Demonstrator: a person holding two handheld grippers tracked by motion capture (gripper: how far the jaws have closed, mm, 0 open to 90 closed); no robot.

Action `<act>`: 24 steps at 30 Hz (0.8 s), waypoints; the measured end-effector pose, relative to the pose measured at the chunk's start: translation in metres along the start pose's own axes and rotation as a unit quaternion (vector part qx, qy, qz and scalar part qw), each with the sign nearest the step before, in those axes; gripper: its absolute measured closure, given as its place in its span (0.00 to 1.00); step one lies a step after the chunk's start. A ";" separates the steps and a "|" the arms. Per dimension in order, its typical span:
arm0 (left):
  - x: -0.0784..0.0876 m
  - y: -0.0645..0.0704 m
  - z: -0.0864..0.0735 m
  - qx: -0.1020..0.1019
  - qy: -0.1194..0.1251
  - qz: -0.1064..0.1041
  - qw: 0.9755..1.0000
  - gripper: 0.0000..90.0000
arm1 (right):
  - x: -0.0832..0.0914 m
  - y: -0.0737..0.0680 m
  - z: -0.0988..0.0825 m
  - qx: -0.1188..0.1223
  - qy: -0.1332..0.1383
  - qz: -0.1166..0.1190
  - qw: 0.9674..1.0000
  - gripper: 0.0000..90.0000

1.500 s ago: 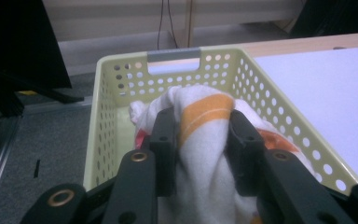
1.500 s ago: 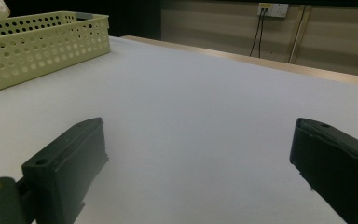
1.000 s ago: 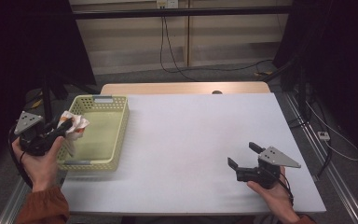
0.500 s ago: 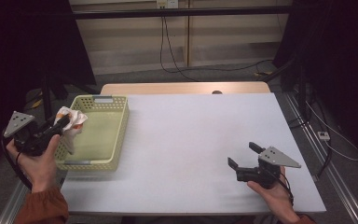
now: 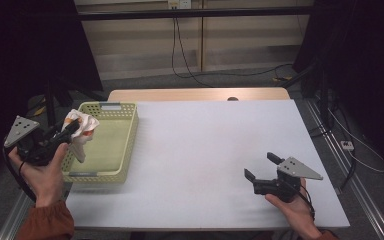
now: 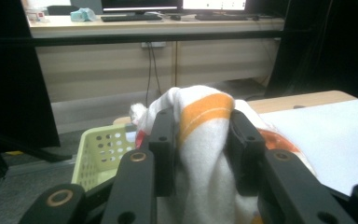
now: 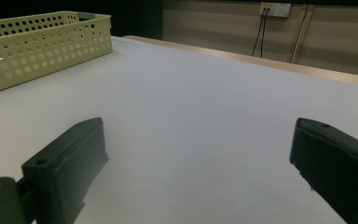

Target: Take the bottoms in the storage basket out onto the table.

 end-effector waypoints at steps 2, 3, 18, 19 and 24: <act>0.001 0.002 0.001 -0.002 0.001 -0.003 1.000 0.75 | 0.000 0.000 0.000 0.000 0.000 0.000 1.000 0.04; 0.001 0.003 0.002 -0.004 0.000 -0.003 1.000 0.75 | 0.000 0.000 0.000 -0.001 0.000 0.000 1.000 0.04; 0.000 0.027 0.011 -0.025 -0.004 -0.032 0.999 0.75 | 0.000 0.000 0.000 0.000 0.000 0.001 1.000 0.04; 0.000 0.028 0.011 -0.024 -0.004 -0.033 0.999 0.75 | 0.000 0.000 0.000 0.000 0.000 0.001 1.000 0.04; 0.001 0.035 0.014 -0.028 -0.001 -0.043 0.999 0.75 | 0.000 0.000 0.000 0.000 0.000 0.001 1.000 0.04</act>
Point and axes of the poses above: each handheld gripper's, and its own axes: x roughly backward along the jaws, z roughly out of its top, y roughly to its right, the point moved 6 cm from there along -x, roughly forward along the jaws, and after that the axes turned 7 degrees about -y, right-handed, at the moved point
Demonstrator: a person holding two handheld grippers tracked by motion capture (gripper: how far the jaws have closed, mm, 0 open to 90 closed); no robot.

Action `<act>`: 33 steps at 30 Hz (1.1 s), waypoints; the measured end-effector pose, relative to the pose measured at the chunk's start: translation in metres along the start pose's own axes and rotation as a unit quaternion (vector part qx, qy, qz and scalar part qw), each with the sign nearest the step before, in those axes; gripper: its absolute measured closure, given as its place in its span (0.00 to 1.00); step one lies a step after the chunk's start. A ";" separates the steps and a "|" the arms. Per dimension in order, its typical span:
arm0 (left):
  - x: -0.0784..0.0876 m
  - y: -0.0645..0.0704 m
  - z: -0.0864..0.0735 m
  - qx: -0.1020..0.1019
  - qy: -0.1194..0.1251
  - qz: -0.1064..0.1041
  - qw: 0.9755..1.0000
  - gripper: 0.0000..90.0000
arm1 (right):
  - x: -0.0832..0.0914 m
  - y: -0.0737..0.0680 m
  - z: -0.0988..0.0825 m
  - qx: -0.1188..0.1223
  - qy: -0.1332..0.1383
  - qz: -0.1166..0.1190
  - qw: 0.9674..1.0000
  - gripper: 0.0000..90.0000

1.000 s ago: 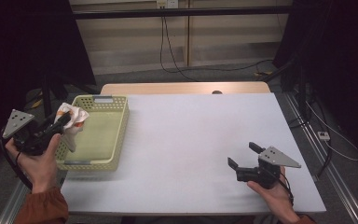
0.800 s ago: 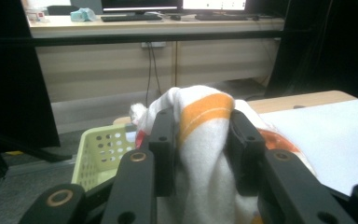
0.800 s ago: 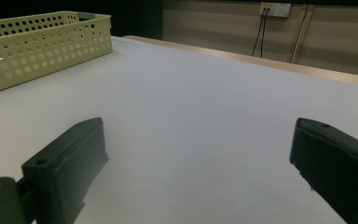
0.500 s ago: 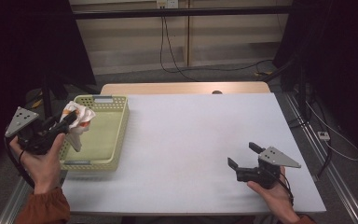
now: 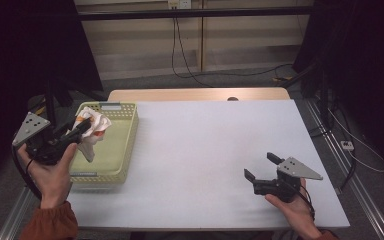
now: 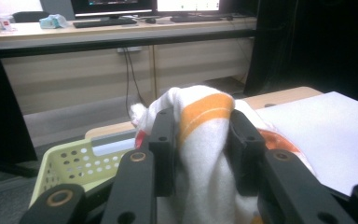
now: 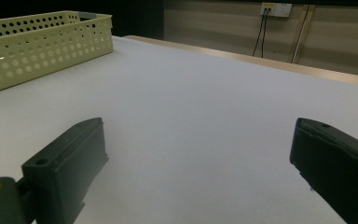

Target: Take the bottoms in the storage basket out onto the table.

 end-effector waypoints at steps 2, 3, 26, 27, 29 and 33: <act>0.000 0.004 0.003 -0.003 0.002 -0.005 1.000 0.75 | 0.000 0.000 0.000 0.000 0.000 -0.001 1.000 0.04; 0.001 0.006 0.004 -0.005 0.003 -0.008 1.000 0.75 | 0.000 0.000 0.000 0.000 0.000 -0.001 1.000 0.04; -0.012 0.040 0.019 -0.018 0.003 -0.042 0.999 0.75 | -0.002 -0.002 0.001 0.005 0.001 0.007 1.000 0.04; -0.013 0.041 0.019 -0.018 0.001 -0.044 0.999 0.75 | -0.002 -0.003 0.001 0.005 0.001 0.007 1.000 0.04; -0.014 0.046 0.021 -0.022 0.001 -0.048 0.999 0.75 | -0.002 -0.003 0.001 0.005 0.001 0.008 1.000 0.04; -0.015 0.053 0.023 -0.026 0.002 -0.054 0.998 0.75 | -0.002 -0.003 0.001 0.005 0.002 0.008 1.000 0.04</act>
Point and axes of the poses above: each handheld gripper's, and its own axes: x roughly backward along the jaws, z roughly out of its top, y roughly to its right, the point moved 6 cm from there along -x, roughly forward along the jaws, and after that the axes turned 7 degrees about -y, right-handed, at the moved point
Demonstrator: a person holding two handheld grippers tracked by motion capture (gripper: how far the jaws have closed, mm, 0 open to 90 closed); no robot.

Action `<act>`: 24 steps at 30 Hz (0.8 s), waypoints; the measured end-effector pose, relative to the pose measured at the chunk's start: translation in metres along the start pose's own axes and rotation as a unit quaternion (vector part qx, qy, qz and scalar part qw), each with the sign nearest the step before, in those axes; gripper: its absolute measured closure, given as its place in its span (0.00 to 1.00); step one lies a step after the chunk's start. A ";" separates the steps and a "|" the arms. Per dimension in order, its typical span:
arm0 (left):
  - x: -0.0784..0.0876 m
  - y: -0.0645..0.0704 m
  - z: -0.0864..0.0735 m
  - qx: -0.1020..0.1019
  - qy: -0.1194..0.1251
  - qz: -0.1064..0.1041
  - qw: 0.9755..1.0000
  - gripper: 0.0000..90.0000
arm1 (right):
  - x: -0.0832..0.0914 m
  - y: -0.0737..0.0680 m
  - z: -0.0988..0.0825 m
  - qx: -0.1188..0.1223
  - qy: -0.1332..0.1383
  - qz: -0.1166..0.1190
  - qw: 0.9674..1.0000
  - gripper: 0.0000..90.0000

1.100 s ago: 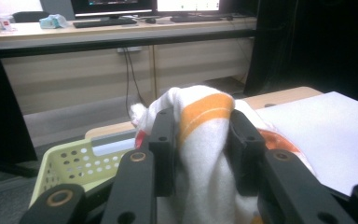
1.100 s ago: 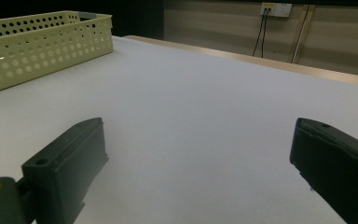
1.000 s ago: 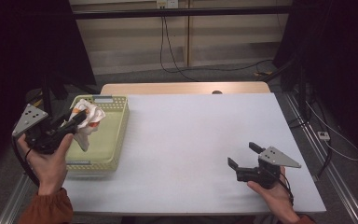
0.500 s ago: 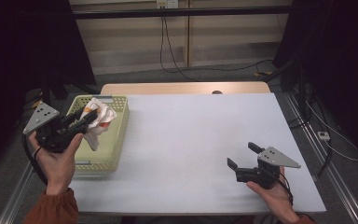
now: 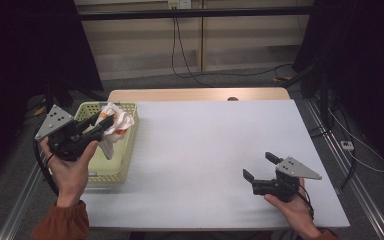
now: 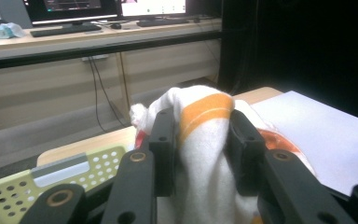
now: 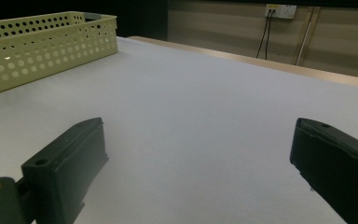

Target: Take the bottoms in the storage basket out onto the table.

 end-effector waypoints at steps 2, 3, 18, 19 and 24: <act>-0.002 0.001 0.001 0.001 0.000 -0.002 1.000 0.75 | 0.000 0.000 0.000 0.000 0.000 0.000 1.000 0.04; -0.003 0.001 0.002 0.003 0.000 -0.003 1.000 0.75 | 0.000 0.000 0.000 0.000 0.000 0.001 1.000 0.04; -0.016 0.011 0.010 0.003 0.000 -0.016 1.000 0.75 | 0.000 0.000 0.000 0.001 0.001 0.001 1.000 0.04; -0.017 0.011 0.011 0.004 0.001 -0.018 1.000 0.75 | 0.000 0.000 0.000 0.000 0.001 0.002 1.000 0.04; -0.023 0.011 0.011 0.010 -0.001 -0.022 1.000 0.75 | 0.000 0.000 0.000 0.001 0.000 0.002 1.000 0.03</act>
Point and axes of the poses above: each handheld gripper's, and its own axes: x roughly backward along the jaws, z roughly out of its top, y roughly to its right, the point moved 6 cm from there along -x, roughly forward along the jaws, and after that the axes turned 7 degrees about -y, right-handed, at the moved point
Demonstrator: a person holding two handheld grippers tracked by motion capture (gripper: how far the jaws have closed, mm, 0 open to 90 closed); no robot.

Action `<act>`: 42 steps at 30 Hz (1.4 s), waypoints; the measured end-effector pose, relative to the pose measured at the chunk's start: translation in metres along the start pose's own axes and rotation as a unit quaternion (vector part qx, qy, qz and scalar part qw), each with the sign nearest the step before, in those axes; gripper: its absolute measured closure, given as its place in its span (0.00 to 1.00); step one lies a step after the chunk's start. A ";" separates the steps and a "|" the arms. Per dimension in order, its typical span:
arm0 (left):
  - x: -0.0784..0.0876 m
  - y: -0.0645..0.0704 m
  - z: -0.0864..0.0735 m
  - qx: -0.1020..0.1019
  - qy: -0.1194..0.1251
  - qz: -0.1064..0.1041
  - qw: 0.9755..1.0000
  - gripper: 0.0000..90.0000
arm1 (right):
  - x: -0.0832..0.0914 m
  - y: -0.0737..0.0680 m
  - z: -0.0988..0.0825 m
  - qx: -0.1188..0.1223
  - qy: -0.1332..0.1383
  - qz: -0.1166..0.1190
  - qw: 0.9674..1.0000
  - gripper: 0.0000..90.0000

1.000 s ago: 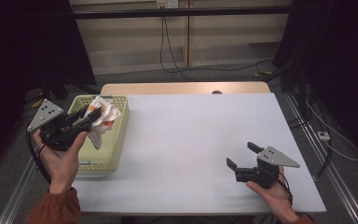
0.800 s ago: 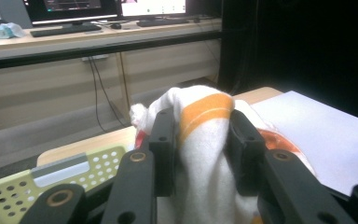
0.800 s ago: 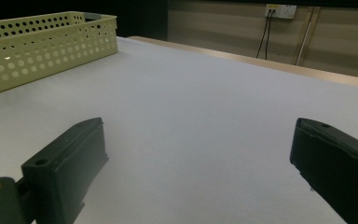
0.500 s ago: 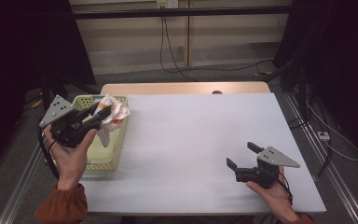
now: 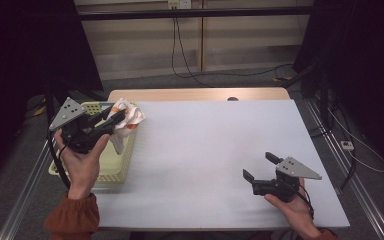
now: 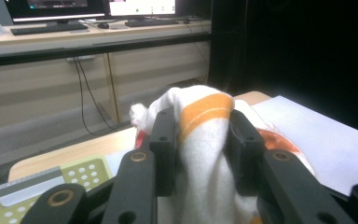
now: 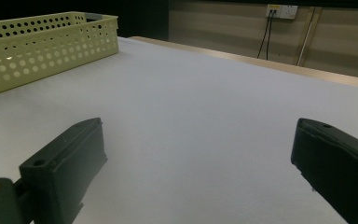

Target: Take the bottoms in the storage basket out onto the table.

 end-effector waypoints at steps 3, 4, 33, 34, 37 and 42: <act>-0.003 0.002 0.001 -0.002 -0.003 -0.004 1.000 0.75 | 0.000 0.000 0.000 0.000 0.000 -0.001 1.000 0.03; -0.004 0.004 0.002 -0.002 -0.002 -0.006 1.000 0.75 | 0.000 0.000 0.000 0.000 0.000 0.000 1.000 0.03; -0.039 0.029 0.016 -0.010 -0.003 -0.039 0.999 0.75 | 0.000 -0.001 0.000 0.005 -0.001 0.002 1.000 0.03; -0.040 0.030 0.016 -0.011 -0.003 -0.041 0.999 0.75 | 0.000 -0.001 0.000 0.004 -0.001 0.002 1.000 0.03; -0.043 0.033 0.018 -0.012 -0.003 -0.044 0.999 0.75 | -0.001 -0.001 0.000 0.004 -0.001 0.003 1.000 0.03; -0.045 0.037 0.020 -0.015 -0.002 -0.048 0.999 0.75 | -0.001 -0.001 -0.001 0.005 -0.002 0.003 1.000 0.03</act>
Point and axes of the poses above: each handheld gripper's, and its own axes: x roughly backward along the jaws, z roughly out of its top, y roughly to its right, the point moved 6 cm from there along -x, roughly forward along the jaws, and after that the axes turned 7 degrees about -y, right-handed, at the moved point
